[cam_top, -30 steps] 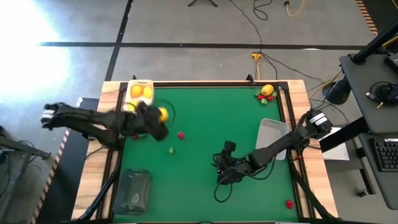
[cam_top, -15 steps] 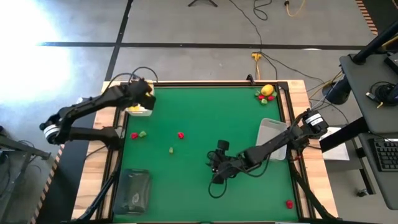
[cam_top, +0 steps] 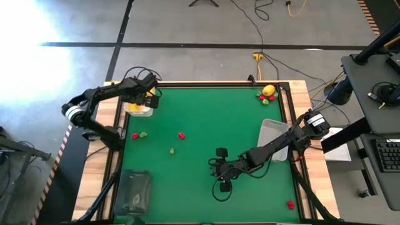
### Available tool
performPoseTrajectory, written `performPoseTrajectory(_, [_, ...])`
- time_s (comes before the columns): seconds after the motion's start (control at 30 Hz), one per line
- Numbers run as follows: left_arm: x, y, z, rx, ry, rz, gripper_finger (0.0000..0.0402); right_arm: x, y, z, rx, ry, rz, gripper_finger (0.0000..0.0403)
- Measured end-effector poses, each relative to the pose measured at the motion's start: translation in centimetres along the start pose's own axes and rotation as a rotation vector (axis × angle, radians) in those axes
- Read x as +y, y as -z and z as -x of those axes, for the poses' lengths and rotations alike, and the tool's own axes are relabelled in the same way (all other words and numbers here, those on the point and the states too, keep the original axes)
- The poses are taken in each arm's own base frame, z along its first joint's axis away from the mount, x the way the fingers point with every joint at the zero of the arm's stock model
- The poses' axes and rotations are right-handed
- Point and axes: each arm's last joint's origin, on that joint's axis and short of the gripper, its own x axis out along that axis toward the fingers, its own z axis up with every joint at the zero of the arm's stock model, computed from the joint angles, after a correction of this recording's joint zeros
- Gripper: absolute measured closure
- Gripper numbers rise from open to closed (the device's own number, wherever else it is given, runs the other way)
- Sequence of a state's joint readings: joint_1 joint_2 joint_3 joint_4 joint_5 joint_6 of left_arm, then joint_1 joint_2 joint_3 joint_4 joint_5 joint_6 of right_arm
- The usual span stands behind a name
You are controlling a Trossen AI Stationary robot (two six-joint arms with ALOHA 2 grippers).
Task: Sort produce into baskets
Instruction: Put the yellow lemon into the white bin
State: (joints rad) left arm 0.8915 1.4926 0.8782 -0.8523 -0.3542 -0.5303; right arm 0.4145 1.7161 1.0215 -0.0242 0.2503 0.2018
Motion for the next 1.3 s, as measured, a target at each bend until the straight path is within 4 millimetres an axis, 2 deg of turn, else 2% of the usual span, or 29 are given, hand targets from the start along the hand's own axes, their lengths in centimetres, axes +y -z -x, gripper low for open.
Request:
performPoseTrajectory(0.13, [-0.1,-1.0,-0.8,0.025,-0.019,0.004,0.0182,-0.1,0.6,-0.1,0.016,0.004,-0.001,0.0304])
performPoseTrajectory(0.27, [-0.3,-1.5,-1.4,0.051,-0.036,-0.002,0.0155,-0.1,0.5,-0.1,0.015,0.006,-0.006,0.0312])
performPoseTrajectory(0.5, [-0.4,-2.0,-1.1,0.051,-0.067,-0.011,0.0107,-0.1,0.5,-0.1,0.014,0.007,-0.006,0.0315])
performPoseTrajectory(0.67, [0.3,-2.2,1.5,0.006,-0.105,-0.027,0.0109,-0.1,0.5,-0.1,0.014,0.007,-0.002,0.0307])
performPoseTrajectory(0.8, [0.6,-1.5,5.8,-0.129,-0.125,-0.023,0.013,-0.1,0.5,-0.1,0.012,0.014,0.015,0.0305])
performPoseTrajectory(0.93, [0.1,1.4,10.5,-0.289,0.02,-0.038,0.0148,0.0,-0.1,0.0,-0.007,0.012,0.029,0.031])
performPoseTrajectory(1.07, [-1.3,6.4,14.1,-0.455,0.235,-0.135,0.0161,-0.1,-0.4,0.1,-0.014,0.012,0.011,0.0318])
performPoseTrajectory(1.17, [-2.5,10.8,15.9,-0.601,0.427,-0.246,0.0167,-0.1,-0.7,0.1,-0.039,0.047,-0.036,0.0326])
performPoseTrajectory(1.3, [-4.3,17.0,16.5,-0.917,0.614,-0.385,0.0171,-0.6,-0.7,0.1,-0.047,0.11,-0.122,0.0336])
